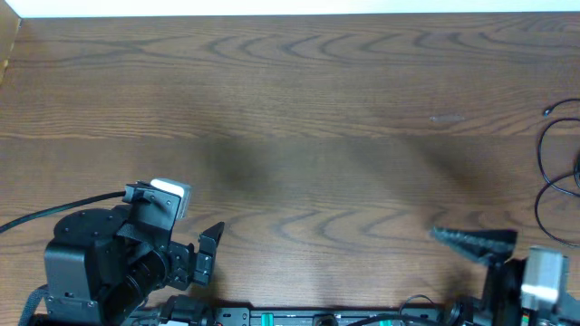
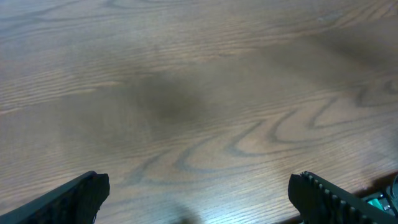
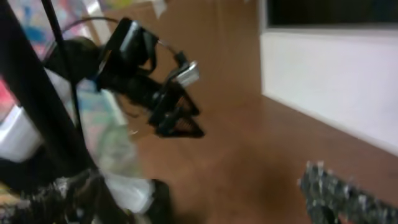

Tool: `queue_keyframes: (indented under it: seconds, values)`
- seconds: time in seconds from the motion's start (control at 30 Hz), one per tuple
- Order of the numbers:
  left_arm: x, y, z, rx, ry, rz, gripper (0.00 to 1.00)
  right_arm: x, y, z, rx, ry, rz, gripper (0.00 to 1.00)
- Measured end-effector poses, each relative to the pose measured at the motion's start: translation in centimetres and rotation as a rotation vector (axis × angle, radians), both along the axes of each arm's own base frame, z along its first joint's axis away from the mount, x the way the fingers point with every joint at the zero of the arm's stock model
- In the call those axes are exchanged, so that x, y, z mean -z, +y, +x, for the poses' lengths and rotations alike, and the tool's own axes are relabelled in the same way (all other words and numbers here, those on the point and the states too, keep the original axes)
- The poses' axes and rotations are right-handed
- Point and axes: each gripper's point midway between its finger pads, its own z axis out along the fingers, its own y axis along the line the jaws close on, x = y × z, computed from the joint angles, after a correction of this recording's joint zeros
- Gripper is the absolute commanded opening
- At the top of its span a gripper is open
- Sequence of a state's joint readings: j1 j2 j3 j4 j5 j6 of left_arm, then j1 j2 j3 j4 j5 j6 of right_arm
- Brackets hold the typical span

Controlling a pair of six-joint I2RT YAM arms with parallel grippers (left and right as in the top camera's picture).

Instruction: Untangle cables

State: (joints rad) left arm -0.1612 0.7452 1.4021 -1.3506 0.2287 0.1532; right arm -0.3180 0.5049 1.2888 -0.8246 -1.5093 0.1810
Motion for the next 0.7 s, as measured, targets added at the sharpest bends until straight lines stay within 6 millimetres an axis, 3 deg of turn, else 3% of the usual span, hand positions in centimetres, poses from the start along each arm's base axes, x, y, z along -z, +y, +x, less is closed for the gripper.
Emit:
queue_keyframes:
  seconds: [0.2, 0.27, 0.37, 0.47, 0.6, 0.7]
  values:
    - [0.0, 0.0, 0.0, 0.0, 0.0, 0.0, 0.98, 5.7, -0.2, -0.8, 0.116, 0.179, -0.039, 0.99]
    - [0.0, 0.0, 0.0, 0.0, 0.001, 0.0, 0.98, 7.8, -0.6, -1.1, 0.178, 0.17, -0.118, 0.99]
    - [0.0, 0.0, 0.0, 0.001, 0.0, 0.0, 0.98, 9.3, -1.6, -0.9, 0.271, 0.079, -0.239, 0.99]
    - [0.0, 0.0, 0.0, 0.0, 0.0, 0.0, 0.98, 9.2, -3.0, 0.4, 0.38, -0.037, -0.333, 0.99]
    - [0.0, 0.0, 0.0, 0.0, 0.001, 0.0, 0.98, 7.1, -6.2, 3.8, 0.596, -0.201, -0.433, 0.99]
    - [0.0, 0.0, 0.0, 0.001, 0.0, 0.001, 0.98, 7.2, -8.7, 6.0, 0.736, -0.197, -0.467, 0.99]
